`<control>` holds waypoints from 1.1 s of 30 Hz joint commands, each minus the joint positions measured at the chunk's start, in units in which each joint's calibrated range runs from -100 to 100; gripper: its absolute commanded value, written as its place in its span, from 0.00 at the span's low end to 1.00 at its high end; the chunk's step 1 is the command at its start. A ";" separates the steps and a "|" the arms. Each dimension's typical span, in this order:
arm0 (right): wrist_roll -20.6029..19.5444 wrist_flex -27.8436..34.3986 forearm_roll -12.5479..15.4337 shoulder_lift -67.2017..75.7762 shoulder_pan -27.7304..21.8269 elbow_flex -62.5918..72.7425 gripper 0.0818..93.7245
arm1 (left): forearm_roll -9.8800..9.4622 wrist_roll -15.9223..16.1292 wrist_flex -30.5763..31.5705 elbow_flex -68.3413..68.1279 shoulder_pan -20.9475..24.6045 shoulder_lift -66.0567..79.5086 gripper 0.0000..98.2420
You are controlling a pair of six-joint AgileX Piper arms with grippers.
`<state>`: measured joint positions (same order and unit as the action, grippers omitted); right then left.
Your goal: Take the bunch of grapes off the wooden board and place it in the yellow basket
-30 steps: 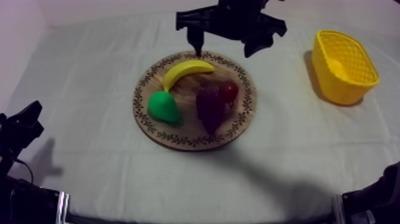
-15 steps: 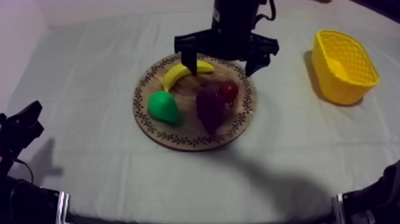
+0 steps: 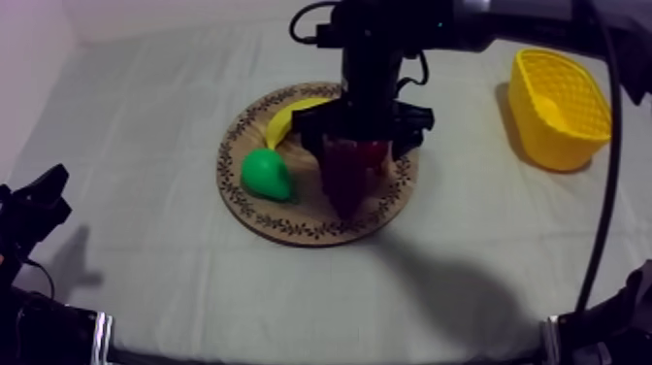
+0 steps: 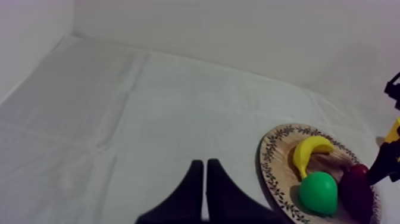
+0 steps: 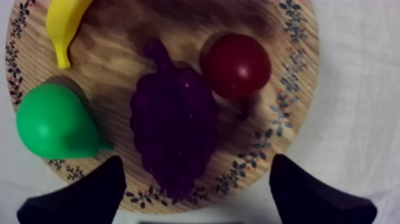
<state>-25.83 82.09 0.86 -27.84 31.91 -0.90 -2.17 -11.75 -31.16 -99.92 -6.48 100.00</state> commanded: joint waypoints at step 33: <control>4.78 -9.52 0.73 -2.81 -0.41 -2.44 0.30 | 0.00 0.00 0.03 0.03 0.00 0.00 0.00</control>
<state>-21.06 72.35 2.01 -32.81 31.49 -2.50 -2.17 -11.75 -31.16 -99.92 -6.48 100.00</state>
